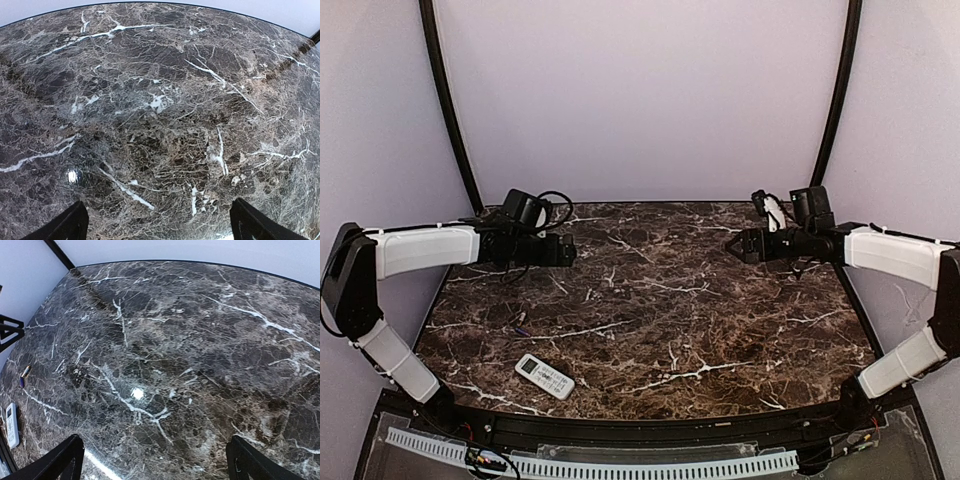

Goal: Load the batteries into the remote control
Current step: Move the remote control to the center of the board.

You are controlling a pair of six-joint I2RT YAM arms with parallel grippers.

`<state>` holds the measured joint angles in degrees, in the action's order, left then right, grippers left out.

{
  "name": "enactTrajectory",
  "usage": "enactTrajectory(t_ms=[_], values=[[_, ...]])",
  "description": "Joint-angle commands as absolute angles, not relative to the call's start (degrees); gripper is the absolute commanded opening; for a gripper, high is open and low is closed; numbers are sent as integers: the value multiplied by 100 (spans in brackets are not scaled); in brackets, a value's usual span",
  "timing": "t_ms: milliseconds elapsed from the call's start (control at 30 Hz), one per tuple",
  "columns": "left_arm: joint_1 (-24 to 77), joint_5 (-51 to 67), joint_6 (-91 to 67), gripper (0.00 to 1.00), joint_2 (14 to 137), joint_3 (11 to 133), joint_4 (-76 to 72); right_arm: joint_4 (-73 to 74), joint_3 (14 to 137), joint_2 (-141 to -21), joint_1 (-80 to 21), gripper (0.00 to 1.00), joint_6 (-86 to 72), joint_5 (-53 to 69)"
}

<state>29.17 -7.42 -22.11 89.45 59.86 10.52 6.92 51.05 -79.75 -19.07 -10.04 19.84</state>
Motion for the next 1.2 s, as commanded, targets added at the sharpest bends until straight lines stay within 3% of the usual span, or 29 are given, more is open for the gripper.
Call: enactTrajectory(t_ms=[0, 333, 567, 867, 1167], values=[[2948, -1006, -2586, 100, 8772, 6112, 1329, 851, 5413, -8010, -2243, 99, -555, 2047], [2682, -1409, -3589, 100, 7812, 5964, 1883, 1802, 6811, -8807, -3317, 99, 107, 2433], [1671, -121, -4134, 100, 7246, 5309, 1714, 2983, 8397, -10059, -4626, 98, 474, 1952], [1324, -41, -4076, 100, 7273, 5423, 2300, 4213, 10272, -11470, -6097, 99, 615, 1440], [1200, 155, -4104, 100, 7076, 5223, 2184, 4374, 11160, -12311, -6936, 99, 306, 1062]])
